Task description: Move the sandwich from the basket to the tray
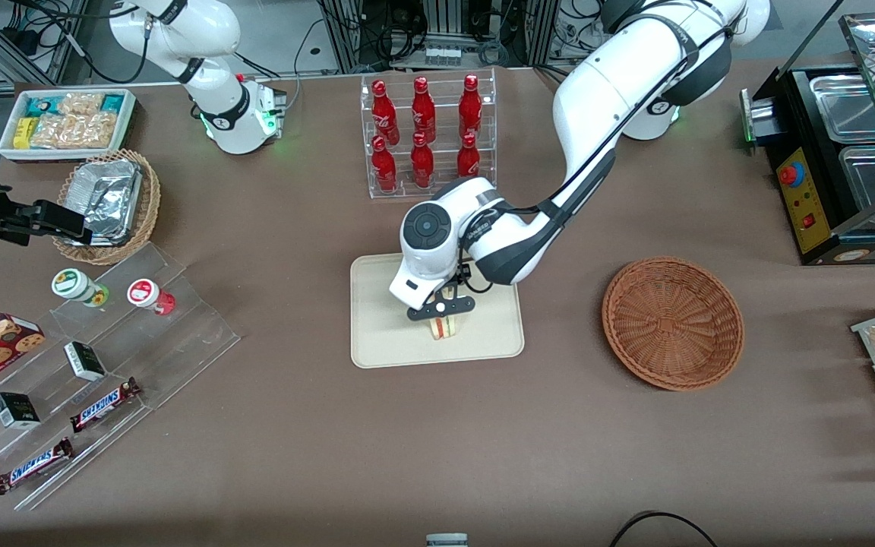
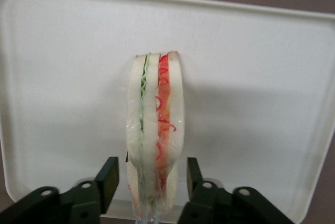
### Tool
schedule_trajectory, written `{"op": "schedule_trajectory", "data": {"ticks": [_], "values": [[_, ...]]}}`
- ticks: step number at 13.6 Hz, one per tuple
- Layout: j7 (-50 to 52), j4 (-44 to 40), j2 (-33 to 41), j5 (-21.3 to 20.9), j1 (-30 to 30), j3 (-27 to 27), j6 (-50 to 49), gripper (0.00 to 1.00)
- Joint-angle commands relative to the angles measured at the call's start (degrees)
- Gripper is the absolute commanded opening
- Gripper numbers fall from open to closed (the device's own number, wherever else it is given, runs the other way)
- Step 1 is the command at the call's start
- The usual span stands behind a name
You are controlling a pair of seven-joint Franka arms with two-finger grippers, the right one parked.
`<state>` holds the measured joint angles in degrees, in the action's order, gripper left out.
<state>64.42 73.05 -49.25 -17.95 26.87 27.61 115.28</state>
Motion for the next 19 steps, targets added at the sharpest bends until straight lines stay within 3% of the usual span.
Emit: {"op": "schedule_trajectory", "data": {"ticks": [1, 3, 7, 10, 15, 19], "values": [[0.3, -0.2, 3.5, -1.0, -0.3, -0.2, -2.4, 1.0], [1.3, 0.6, 6.3, -4.4, -0.3, -0.4, -5.0, 1.0], [-2.1, 3.0, 10.8, -3.3, -7.5, 0.6, -8.3, 1.0], [-10.8, 7.1, 15.6, 1.0, -12.6, 0.6, -8.8, 1.0], [-20.2, 12.9, 21.3, 1.2, -19.8, 0.6, -9.2, 1.0], [-34.0, 20.3, 30.4, 9.4, -25.5, -1.8, -9.6, 1.0]]}}
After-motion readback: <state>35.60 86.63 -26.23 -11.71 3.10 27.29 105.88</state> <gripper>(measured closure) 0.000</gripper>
